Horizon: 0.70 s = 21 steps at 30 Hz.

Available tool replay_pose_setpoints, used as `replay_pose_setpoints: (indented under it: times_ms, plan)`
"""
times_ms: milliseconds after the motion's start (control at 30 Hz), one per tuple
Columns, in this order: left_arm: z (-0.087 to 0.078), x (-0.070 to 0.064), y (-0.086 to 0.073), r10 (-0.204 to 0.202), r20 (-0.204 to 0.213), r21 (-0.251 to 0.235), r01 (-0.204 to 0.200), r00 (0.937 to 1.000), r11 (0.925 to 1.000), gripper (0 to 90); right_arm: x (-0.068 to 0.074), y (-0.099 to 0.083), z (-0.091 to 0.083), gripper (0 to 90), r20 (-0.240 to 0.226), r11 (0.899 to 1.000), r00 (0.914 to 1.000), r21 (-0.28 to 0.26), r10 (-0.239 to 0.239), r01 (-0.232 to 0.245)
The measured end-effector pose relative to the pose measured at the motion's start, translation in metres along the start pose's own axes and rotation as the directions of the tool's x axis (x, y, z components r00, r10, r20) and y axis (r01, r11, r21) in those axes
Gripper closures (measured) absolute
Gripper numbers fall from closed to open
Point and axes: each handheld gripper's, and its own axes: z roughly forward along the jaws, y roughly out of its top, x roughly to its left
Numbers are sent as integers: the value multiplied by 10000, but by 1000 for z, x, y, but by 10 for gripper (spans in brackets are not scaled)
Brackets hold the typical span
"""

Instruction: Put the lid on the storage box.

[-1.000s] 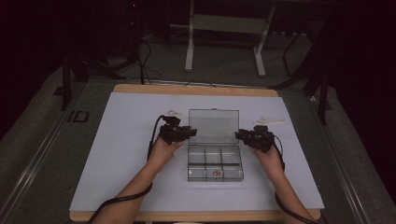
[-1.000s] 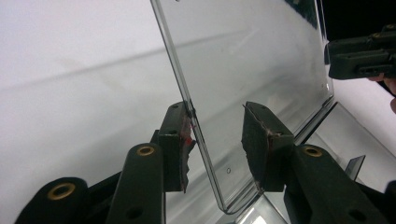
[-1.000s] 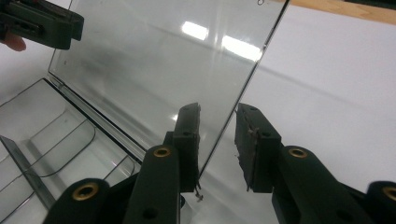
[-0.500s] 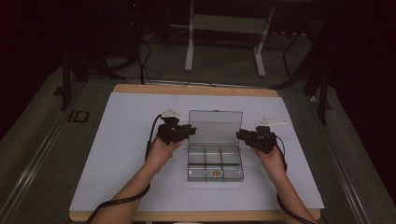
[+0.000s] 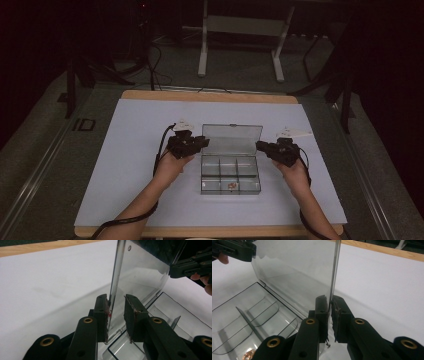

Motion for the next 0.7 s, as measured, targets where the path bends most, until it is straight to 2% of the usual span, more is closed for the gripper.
replay_pose_setpoints:
  times_ms: [100,200,333,700]
  plan:
    - [-1,-2,-2,125,-56,-79,-125,9999,9999,730,1,-1,-1,833,-15,10000,10000,-13,-82,82]
    - [-2,-7,-4,570,-293,-103,-574,9979,9983,726,1,-2,-2,832,-107,10000,9999,-19,-27,27]
    - [-5,-9,-6,577,-231,-146,-580,9981,9982,727,1,-3,-4,830,-198,10000,9998,-11,-49,49]
    - [-12,-16,-14,904,-143,-334,-908,9958,9953,706,7,-11,-11,831,-289,9998,9993,-22,-222,222]
